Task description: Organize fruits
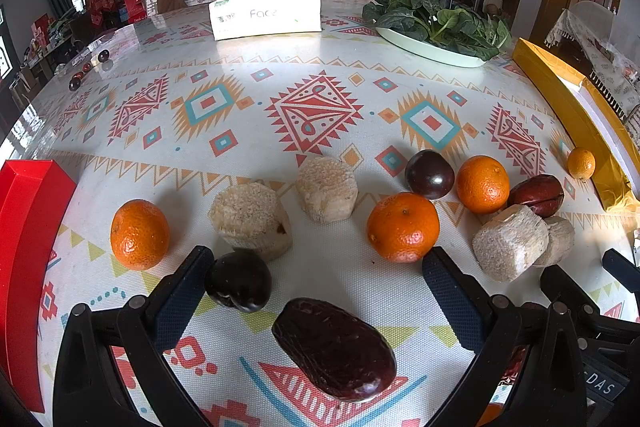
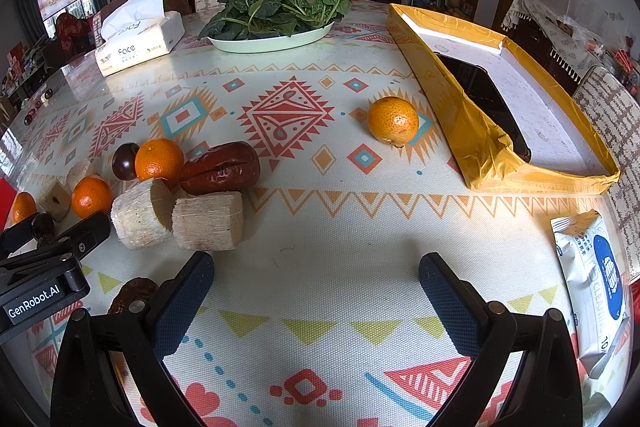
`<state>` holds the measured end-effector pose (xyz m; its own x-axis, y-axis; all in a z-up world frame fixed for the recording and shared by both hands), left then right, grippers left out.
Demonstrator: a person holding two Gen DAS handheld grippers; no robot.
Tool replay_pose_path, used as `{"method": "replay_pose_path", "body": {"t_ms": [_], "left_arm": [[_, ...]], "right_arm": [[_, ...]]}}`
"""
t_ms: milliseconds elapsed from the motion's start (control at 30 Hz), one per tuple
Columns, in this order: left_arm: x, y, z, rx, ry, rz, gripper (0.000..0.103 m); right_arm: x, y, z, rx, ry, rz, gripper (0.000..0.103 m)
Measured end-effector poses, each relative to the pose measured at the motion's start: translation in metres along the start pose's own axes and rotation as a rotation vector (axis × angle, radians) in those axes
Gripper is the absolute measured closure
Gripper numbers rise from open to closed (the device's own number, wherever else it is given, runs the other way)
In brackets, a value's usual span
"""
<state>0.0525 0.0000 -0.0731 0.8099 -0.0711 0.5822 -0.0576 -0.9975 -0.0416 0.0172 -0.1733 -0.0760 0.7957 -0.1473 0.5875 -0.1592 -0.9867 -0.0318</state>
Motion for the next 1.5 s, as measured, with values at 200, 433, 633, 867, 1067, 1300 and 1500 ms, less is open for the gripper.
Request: {"method": "replay_pose_path", "body": {"t_ms": [200,433,633,867,1067,1300,1500], "left_arm": [[0.0,0.0,0.0,0.0,0.0,0.0,0.0],[0.0,0.0,0.0,0.0,0.0,0.0,0.0],[0.0,0.0,0.0,0.0,0.0,0.0,0.0],[0.0,0.0,0.0,0.0,0.0,0.0,0.0],[0.0,0.0,0.0,0.0,0.0,0.0,0.0],[-0.0063,0.006,-0.0048,-0.047,-0.005,0.066,0.0],[-0.0091,0.0085,-0.0089,-0.064,-0.031,0.086,0.0]], "right_arm": [[0.0001,-0.0003,0.0,0.0,0.0,0.0,0.0],[0.0001,-0.0004,-0.0001,0.0,0.0,0.0,0.0],[0.0001,-0.0004,-0.0001,0.0,0.0,0.0,0.0],[0.0,-0.0004,-0.0001,0.0,0.0,0.0,0.0],[-0.0001,-0.0004,-0.0001,0.0,0.0,0.0,0.0],[-0.0002,-0.0005,0.0,0.0,0.0,0.0,0.0],[-0.0002,-0.0005,0.0,0.0,0.0,0.0,0.0]]}}
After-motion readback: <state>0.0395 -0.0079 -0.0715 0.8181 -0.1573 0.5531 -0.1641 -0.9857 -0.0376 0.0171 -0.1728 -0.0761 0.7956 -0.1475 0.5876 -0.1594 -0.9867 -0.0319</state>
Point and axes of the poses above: each gripper's, at about its wrist camera, not at the fingertips, and z roughly the way its jaws point, y to its right, x to its top, the point moved 9 cm from there along z, roughly the way its jaws point, and after that the axes turned 5 degrees about z, right-handed, at the moved point
